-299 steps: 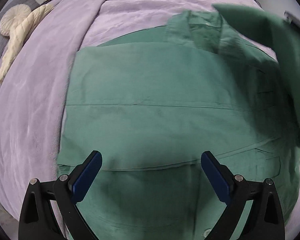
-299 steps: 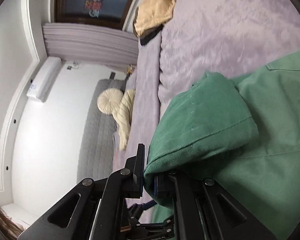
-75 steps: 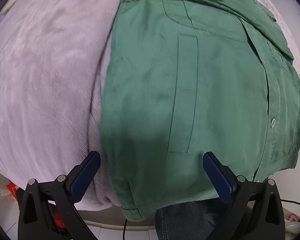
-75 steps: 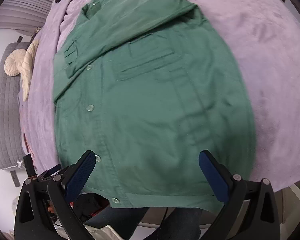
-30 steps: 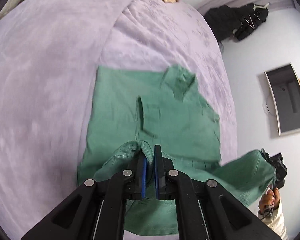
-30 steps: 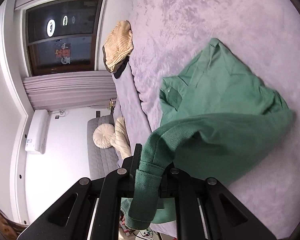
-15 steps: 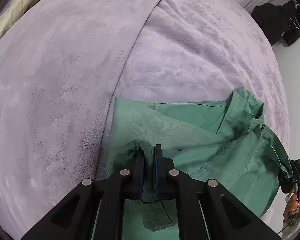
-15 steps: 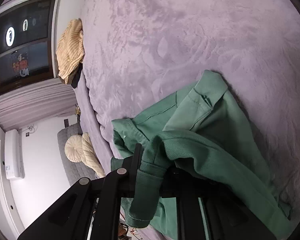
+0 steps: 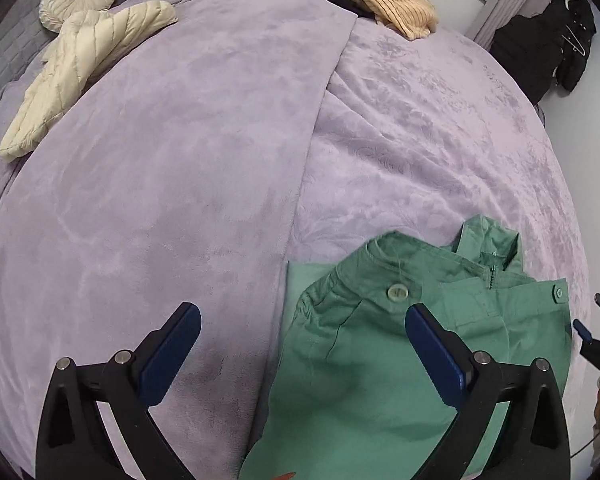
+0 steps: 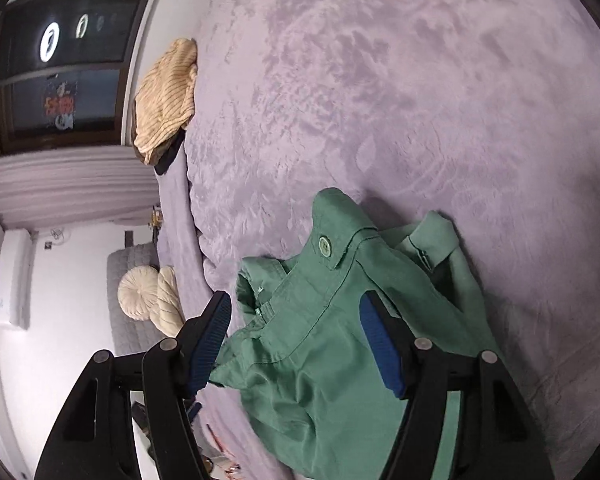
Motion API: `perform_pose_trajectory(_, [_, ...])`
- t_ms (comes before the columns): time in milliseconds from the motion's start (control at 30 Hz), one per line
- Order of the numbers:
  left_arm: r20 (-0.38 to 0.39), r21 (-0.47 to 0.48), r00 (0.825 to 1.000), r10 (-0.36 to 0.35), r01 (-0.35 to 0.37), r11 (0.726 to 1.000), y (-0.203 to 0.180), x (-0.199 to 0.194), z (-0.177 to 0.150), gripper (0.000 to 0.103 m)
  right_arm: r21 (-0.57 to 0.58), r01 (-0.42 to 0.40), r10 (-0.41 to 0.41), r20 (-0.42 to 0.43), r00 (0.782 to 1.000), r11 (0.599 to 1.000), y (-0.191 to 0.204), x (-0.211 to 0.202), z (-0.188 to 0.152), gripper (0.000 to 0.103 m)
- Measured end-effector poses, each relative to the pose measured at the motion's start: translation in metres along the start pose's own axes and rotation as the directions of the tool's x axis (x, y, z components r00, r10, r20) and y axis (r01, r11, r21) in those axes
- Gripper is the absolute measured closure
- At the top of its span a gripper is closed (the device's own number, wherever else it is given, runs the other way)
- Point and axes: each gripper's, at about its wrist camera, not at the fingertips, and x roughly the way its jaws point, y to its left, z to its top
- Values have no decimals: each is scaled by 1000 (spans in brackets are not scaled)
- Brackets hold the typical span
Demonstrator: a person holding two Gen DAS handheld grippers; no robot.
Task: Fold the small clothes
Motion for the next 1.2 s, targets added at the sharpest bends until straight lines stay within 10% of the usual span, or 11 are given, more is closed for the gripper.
perform_pose_trajectory(300, [-53, 196, 996, 70, -58, 979, -67, 49, -33, 1, -300, 215, -243, -58, 968, 929, 48, 58, -14, 44])
perform_pose_trajectory(467, [-25, 212, 994, 108, -101, 972, -75, 60, -27, 1, -452, 496, -475, 168, 864, 742, 67, 51, -3, 45])
perform_pose_trajectory(633, [-32, 161, 985, 169, -162, 973, -61, 78, -19, 1, -507, 499, -544, 68, 836, 703, 44, 70, 15, 41])
perform_pose_trajectory(700, [-33, 157, 979, 200, -193, 969, -58, 85, -21, 1, -518, 481, -546, 31, 837, 708, 41, 80, 15, 102])
perform_pose_trajectory(767, [-39, 161, 973, 227, -218, 963, -56, 91, -24, 1, -578, 476, -552, 54, 832, 662, 53, 84, 5, 103])
perform_pose_trajectory(867, [-54, 154, 967, 249, -238, 959, -49, 101, -27, 1, -658, 554, -614, 173, 770, 509, 66, 85, -9, 103])
perform_pose_trajectory(933, [-64, 127, 967, 248, -238, 963, -43, 100, -27, 1, -600, 580, -619, 171, 766, 552, 54, 76, 6, 103])
perform_pose_trajectory(1033, [-46, 125, 971, 235, -228, 966, -39, 91, -25, 1, -484, 489, -500, 118, 858, 725, 38, 47, 28, 96])
perform_pose_trajectory(1167, [-39, 135, 972, 233, -226, 965, -39, 88, -21, 1, -555, 488, -514, 121, 849, 674, 44, 48, 27, 26])
perform_pose_trajectory(1200, [-42, 134, 972, 233, -226, 965, -40, 89, -21, 1, -568, 481, -518, 109, 849, 668, 44, 53, 27, 26])
